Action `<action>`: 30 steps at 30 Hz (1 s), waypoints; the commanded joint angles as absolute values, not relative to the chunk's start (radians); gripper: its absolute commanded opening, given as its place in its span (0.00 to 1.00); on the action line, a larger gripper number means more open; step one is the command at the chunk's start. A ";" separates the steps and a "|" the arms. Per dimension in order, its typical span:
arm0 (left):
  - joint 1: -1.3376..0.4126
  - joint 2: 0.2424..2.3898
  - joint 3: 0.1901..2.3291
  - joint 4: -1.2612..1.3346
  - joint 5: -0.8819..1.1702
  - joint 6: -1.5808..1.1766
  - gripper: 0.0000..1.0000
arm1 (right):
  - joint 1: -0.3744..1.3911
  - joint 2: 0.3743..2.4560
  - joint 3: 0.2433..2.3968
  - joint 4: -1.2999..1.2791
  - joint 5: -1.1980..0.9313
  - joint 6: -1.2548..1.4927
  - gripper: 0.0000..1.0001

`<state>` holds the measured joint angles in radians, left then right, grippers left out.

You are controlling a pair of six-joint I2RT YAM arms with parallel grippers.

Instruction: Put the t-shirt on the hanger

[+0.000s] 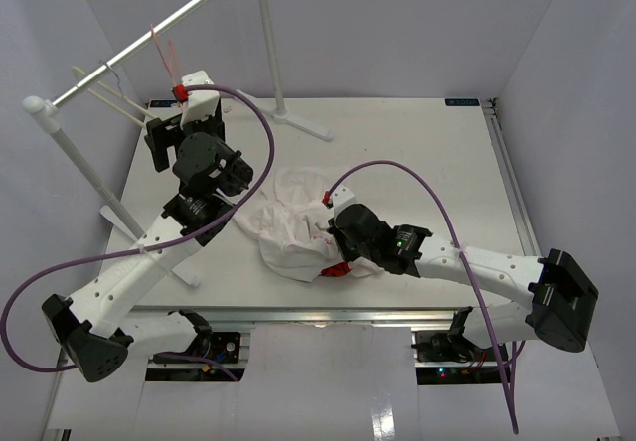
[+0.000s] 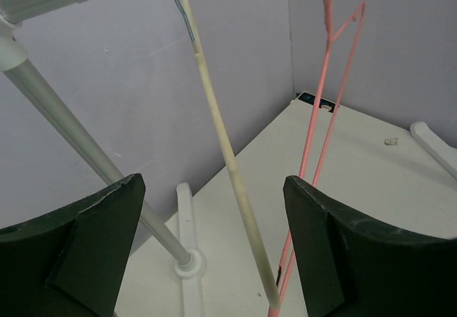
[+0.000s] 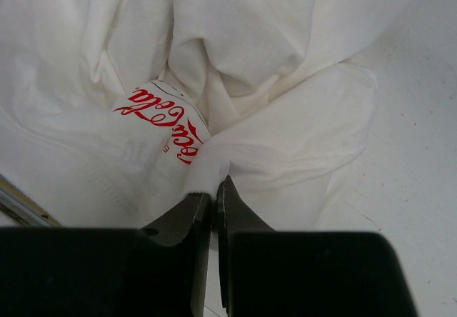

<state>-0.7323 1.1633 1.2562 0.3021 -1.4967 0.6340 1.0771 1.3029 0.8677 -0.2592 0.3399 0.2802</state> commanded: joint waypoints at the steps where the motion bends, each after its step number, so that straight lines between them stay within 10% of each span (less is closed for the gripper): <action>1: -0.699 1.135 1.173 0.312 -1.485 0.574 0.88 | 1.089 1.298 0.904 -0.239 0.321 0.273 0.08; 15: -0.639 1.132 1.084 0.236 -1.413 0.432 0.67 | 1.094 1.329 0.911 -0.233 0.313 0.264 0.08; 30: -0.604 1.132 1.215 0.192 -1.387 0.528 0.00 | 1.095 1.398 0.930 -0.241 0.325 0.257 0.08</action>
<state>-0.6046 1.1484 1.1314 0.1973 -1.3983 0.4701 1.0889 1.3802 0.8849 -0.2591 0.3264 0.2750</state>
